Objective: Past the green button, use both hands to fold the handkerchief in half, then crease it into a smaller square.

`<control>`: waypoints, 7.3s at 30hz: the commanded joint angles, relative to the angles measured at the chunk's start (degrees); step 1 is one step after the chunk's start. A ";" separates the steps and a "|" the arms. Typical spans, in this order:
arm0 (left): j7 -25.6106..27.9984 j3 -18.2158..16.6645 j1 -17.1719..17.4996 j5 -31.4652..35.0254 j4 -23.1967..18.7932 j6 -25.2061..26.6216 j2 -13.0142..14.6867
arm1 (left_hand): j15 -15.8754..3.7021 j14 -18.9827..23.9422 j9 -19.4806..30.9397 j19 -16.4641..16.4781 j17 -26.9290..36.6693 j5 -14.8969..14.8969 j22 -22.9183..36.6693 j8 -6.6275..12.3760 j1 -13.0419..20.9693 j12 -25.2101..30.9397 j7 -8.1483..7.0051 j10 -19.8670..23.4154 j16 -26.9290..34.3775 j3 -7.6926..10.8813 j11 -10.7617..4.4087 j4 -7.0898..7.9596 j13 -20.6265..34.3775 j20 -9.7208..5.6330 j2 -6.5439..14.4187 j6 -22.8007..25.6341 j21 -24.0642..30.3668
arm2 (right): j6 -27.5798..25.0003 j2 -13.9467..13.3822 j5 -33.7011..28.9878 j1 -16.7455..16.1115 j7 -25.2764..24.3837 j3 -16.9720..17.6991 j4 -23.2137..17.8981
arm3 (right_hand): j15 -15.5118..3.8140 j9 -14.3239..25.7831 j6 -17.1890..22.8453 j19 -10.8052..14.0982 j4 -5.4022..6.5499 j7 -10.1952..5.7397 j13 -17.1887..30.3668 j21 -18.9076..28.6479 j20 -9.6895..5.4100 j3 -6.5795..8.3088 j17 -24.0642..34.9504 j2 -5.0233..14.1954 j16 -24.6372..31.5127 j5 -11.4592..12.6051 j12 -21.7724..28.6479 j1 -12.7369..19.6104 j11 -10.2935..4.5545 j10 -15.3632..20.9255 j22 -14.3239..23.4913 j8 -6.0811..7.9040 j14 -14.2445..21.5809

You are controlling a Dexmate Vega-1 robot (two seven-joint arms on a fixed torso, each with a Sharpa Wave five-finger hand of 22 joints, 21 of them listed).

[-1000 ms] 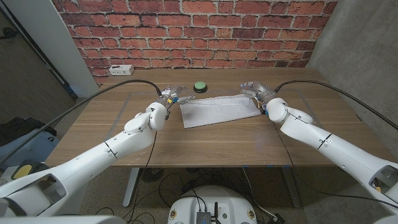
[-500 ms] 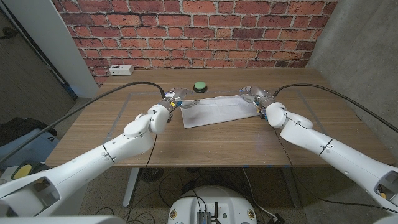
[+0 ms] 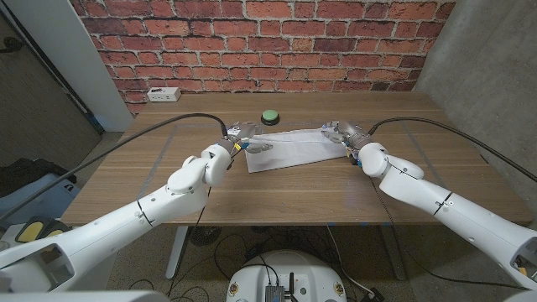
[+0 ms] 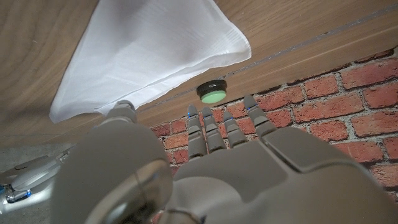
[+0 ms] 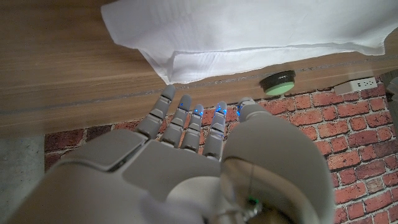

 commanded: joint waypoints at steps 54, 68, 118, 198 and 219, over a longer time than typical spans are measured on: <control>-31.44 3.64 -3.36 21.25 -0.43 -0.72 -2.76 | 0.45 -0.82 0.26 1.77 -0.08 5.01 0.12 1.04 9.15 0.68 -5.74 -1.55 0.50 -1.29 -2.35 -5.87 -0.12 -0.28 -0.25 2.78 -1.06 | -0.74 -0.72 1.75 -2.65 -0.60 0.88 -2.44 | -0.70 0.15 0.47 -0.19 2.19 0.58 -0.20 -0.14 0.69 1.31 0.57 0.14 -0.04 -0.20 0.54 -5.97 0.38 0.40 0.18 -0.02 -0.19; -35.92 3.93 -2.96 31.21 1.32 -1.79 -5.49 | 0.00 -0.49 0.26 2.68 -0.16 5.25 0.12 0.63 10.45 0.83 -5.39 -1.28 0.58 -1.04 -2.72 -6.52 -0.17 -0.81 0.62 3.14 -0.88 | 0.27 0.02 1.46 -1.42 -0.36 0.29 -0.84 | -0.66 0.14 0.89 -0.02 1.74 0.86 -0.24 -0.12 0.70 1.79 0.54 0.11 -0.01 -0.12 0.65 -5.89 0.45 0.65 0.18 0.10 -0.08; -16.89 6.57 -0.24 42.45 8.85 0.40 -9.55 | -5.58 8.97 3.86 10.18 0.69 -0.91 0.70 6.58 19.72 3.47 2.55 13.08 2.05 13.64 -2.92 -6.39 -0.31 -3.48 17.47 34.84 4.23 | 1.88 0.67 2.11 1.21 3.52 -1.41 3.47 | -0.63 0.11 2.73 0.83 0.27 1.54 -0.45 0.02 1.03 2.89 0.30 -0.42 0.66 -0.08 1.69 -6.44 1.58 3.40 0.17 0.33 2.10; 12.10 5.39 -5.81 47.88 17.71 -10.89 -10.26 | -8.52 9.61 24.99 11.91 2.80 9.94 2.87 22.55 16.93 4.82 0.18 14.09 2.04 16.22 -6.30 3.74 6.29 -7.91 16.55 24.99 12.88 | 0.02 3.41 -1.88 8.19 14.10 -9.28 7.72 | -1.72 0.01 11.27 3.74 -5.70 1.05 -1.31 0.83 1.90 7.08 -4.11 -0.41 -0.46 0.20 3.85 -4.08 -1.48 11.66 0.17 1.25 7.98; 15.02 8.66 -12.44 47.69 21.26 -15.58 -10.83 | -8.86 9.56 27.31 11.31 2.92 10.72 3.44 24.87 17.08 5.31 -0.05 14.36 1.76 16.09 -6.39 3.90 7.30 -8.45 16.32 24.46 14.55 | 0.60 3.48 -1.74 8.08 13.69 -8.95 8.16 | -1.47 0.00 12.20 4.12 -6.99 1.40 -1.50 0.93 2.19 6.88 -4.27 -1.05 -0.28 -0.14 3.75 -3.68 -0.84 12.24 0.14 1.06 8.23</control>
